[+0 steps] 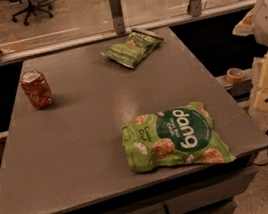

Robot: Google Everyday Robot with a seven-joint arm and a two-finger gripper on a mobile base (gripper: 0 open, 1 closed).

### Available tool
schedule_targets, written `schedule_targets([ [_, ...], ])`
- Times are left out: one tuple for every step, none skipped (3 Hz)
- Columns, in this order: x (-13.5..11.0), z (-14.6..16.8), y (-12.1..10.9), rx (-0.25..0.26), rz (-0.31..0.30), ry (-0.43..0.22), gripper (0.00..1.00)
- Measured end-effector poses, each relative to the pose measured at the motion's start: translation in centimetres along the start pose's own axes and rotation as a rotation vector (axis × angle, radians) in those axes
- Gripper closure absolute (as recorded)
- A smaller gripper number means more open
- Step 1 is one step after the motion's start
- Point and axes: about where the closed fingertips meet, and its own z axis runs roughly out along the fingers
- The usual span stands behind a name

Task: Move green rice chip bag near coke can

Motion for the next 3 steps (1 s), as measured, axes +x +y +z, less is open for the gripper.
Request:
schedule_targets([
  [0.0, 0.0, 0.0, 0.0, 0.0, 0.0, 0.0],
  [-1.5, 2.2, 1.4, -0.056, -0.02, -0.044, 0.0],
  [-4.5, 6.4, 4.1, -0.155, -0.066, -0.101, 0.0],
])
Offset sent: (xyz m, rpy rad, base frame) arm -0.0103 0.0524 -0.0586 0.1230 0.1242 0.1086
